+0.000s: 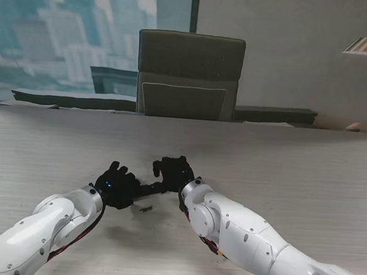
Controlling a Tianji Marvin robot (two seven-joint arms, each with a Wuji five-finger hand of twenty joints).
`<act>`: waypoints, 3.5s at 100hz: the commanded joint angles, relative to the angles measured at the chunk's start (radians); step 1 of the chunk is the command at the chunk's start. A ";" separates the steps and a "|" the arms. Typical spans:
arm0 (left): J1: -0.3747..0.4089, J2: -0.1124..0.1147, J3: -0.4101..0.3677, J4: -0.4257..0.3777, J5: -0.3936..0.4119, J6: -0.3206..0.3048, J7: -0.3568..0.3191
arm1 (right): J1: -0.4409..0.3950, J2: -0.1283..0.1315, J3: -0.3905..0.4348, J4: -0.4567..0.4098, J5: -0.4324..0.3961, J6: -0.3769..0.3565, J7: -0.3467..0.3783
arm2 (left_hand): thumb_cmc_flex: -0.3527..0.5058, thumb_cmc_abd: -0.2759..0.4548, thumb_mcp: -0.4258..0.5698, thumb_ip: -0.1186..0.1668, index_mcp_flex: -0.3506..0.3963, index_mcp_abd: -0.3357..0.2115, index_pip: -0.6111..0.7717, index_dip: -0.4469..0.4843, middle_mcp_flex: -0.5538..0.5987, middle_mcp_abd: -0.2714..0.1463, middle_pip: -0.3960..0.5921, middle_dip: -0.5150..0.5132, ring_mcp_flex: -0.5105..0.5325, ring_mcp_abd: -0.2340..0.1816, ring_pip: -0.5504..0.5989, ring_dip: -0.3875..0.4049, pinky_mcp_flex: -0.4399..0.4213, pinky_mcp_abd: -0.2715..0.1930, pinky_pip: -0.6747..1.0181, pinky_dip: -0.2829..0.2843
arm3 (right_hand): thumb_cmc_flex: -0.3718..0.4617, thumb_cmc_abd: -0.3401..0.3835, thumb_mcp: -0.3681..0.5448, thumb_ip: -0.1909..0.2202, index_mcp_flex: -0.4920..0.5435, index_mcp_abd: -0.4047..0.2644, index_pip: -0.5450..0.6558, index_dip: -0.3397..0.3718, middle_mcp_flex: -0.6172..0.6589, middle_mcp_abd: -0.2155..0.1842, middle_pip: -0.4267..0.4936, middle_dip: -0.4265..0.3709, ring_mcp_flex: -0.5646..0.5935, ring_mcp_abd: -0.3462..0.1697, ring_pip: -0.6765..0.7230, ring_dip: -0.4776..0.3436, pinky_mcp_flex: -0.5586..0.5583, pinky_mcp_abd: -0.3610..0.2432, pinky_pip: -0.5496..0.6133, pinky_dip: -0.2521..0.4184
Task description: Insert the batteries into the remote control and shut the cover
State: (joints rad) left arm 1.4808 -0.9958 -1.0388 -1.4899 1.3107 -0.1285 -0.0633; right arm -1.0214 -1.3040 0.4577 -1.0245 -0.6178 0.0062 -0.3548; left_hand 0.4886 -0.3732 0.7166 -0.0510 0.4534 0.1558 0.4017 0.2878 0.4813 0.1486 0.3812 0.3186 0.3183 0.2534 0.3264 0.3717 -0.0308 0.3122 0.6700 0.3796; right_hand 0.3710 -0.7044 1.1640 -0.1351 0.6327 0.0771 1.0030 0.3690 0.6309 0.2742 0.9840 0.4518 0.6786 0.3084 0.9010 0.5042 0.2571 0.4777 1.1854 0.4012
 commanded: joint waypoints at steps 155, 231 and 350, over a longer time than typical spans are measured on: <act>0.027 0.008 0.015 0.021 0.016 0.037 -0.023 | 0.010 0.041 0.004 -0.118 -0.023 0.153 0.161 | 0.191 -0.118 0.008 -0.037 0.285 -0.167 0.546 0.071 0.111 -0.012 0.052 0.018 0.015 0.016 0.007 -0.009 -0.005 0.014 -0.004 -0.001 | -0.006 0.229 -0.100 -0.025 0.388 0.021 0.121 -0.018 0.464 0.099 0.176 0.076 0.410 0.108 0.422 0.076 0.369 0.140 0.357 0.236; 0.021 0.008 0.025 0.023 0.019 0.042 -0.017 | 0.063 0.003 -0.067 -0.064 0.056 0.238 0.250 | 0.225 -0.093 -0.025 -0.043 0.270 -0.174 0.550 0.064 0.109 -0.014 0.054 0.020 0.014 0.015 0.011 -0.009 -0.006 0.013 0.007 -0.004 | -0.057 0.294 -0.107 0.044 0.530 0.044 0.029 0.140 0.642 0.089 0.167 0.112 0.606 0.105 0.517 -0.017 0.586 0.173 0.463 0.264; 0.018 0.008 0.029 0.023 0.014 0.039 -0.025 | 0.100 -0.044 -0.112 0.021 0.097 0.209 0.249 | 0.236 -0.081 -0.040 -0.042 0.264 -0.175 0.551 0.065 0.106 -0.013 0.053 0.020 0.012 0.014 0.012 -0.010 -0.007 0.010 0.011 -0.007 | 0.090 0.115 0.025 -0.048 0.428 0.021 0.219 -0.050 0.646 0.049 0.195 0.109 0.609 0.065 0.540 -0.024 0.615 0.149 0.480 0.231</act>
State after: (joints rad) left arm 1.4785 -0.9864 -1.0263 -1.4945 1.3252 -0.0836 -0.0563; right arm -0.9128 -1.3381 0.3530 -1.0033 -0.5239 0.2216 -0.1229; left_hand 0.6318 -0.4650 0.7280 -0.0745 0.6007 0.2360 0.8004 0.3202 0.5815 0.1459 0.4183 0.3276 0.3228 0.2534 0.3264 0.3717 -0.0296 0.3122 0.6700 0.3796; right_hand 0.4280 -0.5710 1.1663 -0.1687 1.0707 0.1581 1.2054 0.3362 1.2368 0.2992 1.1343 0.5538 1.2427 0.3884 1.4068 0.4914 0.8397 0.6386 1.5758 0.6350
